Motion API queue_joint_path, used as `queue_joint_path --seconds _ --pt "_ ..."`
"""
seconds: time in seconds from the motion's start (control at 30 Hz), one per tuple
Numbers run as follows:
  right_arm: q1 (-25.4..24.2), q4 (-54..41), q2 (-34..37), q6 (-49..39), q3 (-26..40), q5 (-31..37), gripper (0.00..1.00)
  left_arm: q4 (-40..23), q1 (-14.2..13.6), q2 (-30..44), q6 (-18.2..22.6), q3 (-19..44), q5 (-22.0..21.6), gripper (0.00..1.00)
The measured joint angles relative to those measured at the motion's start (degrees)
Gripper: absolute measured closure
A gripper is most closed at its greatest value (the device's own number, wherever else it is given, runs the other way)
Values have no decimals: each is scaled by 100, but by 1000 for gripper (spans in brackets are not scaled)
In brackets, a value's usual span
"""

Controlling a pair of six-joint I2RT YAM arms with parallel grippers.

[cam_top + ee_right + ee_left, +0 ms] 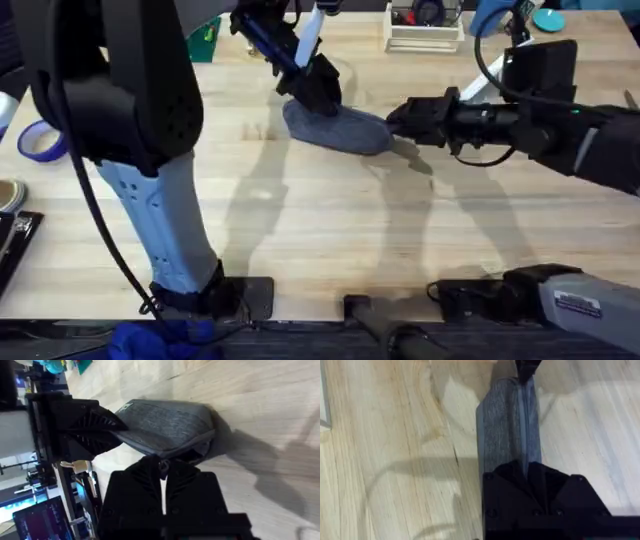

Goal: Unzip the bag, pick up the pens from the table one at a time and place them inside, then zip the bag closed.

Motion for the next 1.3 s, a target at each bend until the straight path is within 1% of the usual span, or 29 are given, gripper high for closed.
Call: queue_joint_path --seconds 0.13,0.27,0.6,0.83,1.07,1.3 --pt "-119 -148 0 -89 0 -84 971 65 -21 0 -161 0 -30 958" --pt "-288 -347 -1 -201 0 -170 970 110 -34 0 -231 0 -34 958" --pt "-628 -807 -2 -503 2 -310 970 220 -87 0 -268 -4 48 958" --pt "-658 -1178 -37 -639 7 -27 970 239 -81 0 -285 -15 138 959" --pt "-649 -1246 -55 -698 13 162 970 249 -22 0 -288 -20 230 958" --pt "-403 -1148 -86 -588 -75 682 970 253 -2 0 -288 -20 243 959"
